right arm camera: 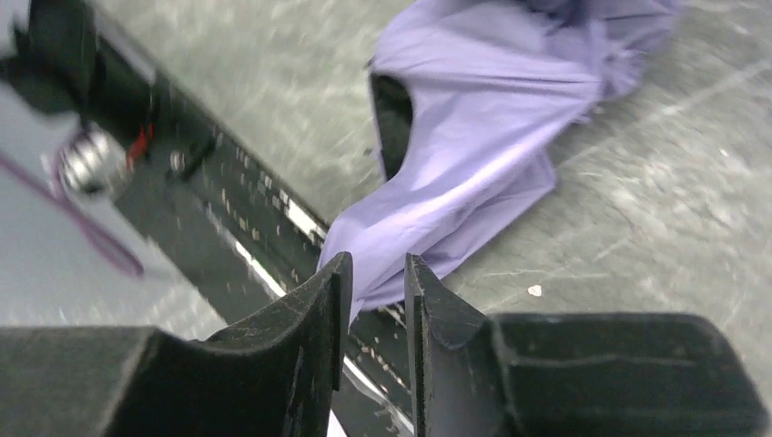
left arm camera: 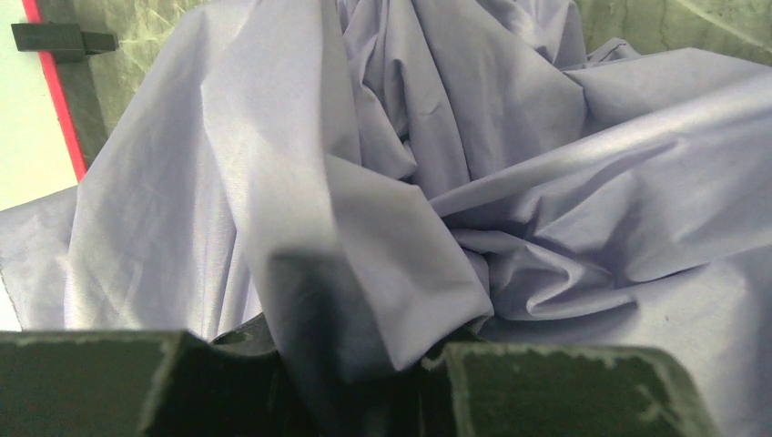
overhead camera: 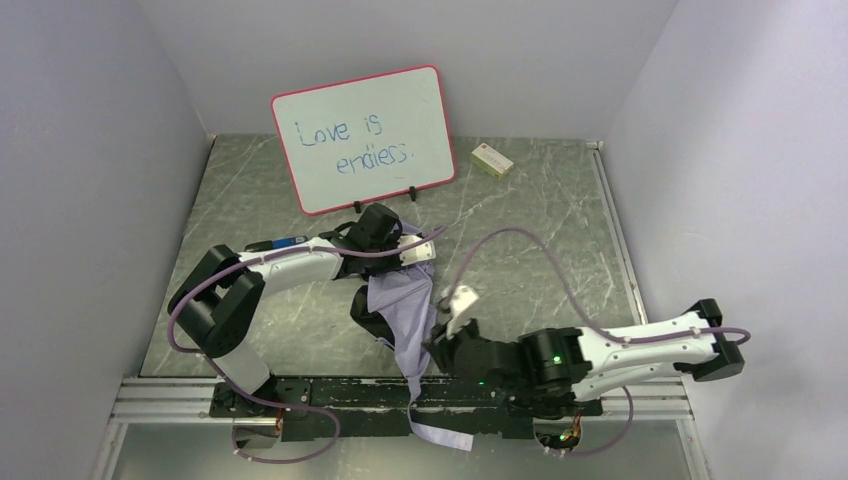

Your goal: Put away the umbrella

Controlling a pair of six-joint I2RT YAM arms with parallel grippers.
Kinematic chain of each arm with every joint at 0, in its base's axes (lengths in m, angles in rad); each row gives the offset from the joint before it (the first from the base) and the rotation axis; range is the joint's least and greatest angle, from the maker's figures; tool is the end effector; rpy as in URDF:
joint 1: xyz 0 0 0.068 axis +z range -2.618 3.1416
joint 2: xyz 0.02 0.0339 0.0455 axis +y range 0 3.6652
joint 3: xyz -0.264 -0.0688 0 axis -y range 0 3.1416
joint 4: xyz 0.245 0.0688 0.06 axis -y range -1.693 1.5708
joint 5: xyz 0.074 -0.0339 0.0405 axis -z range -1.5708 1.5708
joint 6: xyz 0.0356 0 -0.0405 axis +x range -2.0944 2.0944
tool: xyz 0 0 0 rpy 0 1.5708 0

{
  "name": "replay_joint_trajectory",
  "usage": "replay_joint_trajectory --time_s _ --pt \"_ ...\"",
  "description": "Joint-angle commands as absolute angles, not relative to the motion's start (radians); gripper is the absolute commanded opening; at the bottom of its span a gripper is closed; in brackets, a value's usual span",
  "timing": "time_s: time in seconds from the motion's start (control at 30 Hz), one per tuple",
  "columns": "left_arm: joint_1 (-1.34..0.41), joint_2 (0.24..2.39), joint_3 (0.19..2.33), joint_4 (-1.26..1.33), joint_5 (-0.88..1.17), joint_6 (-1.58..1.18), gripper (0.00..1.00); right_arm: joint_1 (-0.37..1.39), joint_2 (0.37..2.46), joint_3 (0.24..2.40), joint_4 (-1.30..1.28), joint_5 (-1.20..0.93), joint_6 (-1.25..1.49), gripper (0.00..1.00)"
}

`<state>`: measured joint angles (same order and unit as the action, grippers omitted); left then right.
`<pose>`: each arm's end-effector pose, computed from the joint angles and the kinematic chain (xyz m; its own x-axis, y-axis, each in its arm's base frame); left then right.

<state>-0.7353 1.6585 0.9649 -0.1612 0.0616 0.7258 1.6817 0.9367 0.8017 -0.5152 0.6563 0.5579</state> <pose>0.2520 -0.2309 0.1834 0.0458 0.8519 -0.5218 0.8946 0.1975 0.4009 -0.0001 0.1970 0.2908 -0.3885 -0.3013 -0.8708 -0.7491 0.6536 0.1080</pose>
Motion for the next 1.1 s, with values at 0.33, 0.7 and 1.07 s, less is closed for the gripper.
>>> replay_joint_trajectory --time_s 0.33,0.7,1.07 --pt "-0.744 1.644 0.947 -0.108 0.064 0.726 0.06 1.382 0.723 0.695 -0.564 0.94 0.92 0.3" --pt "-0.763 1.621 0.937 -0.099 0.053 0.723 0.06 0.449 0.987 0.657 -0.161 0.158 0.562 0.41" --pt "-1.027 1.491 0.79 0.05 -0.355 0.773 0.13 0.302 1.182 0.77 -0.041 -0.095 0.382 0.57"
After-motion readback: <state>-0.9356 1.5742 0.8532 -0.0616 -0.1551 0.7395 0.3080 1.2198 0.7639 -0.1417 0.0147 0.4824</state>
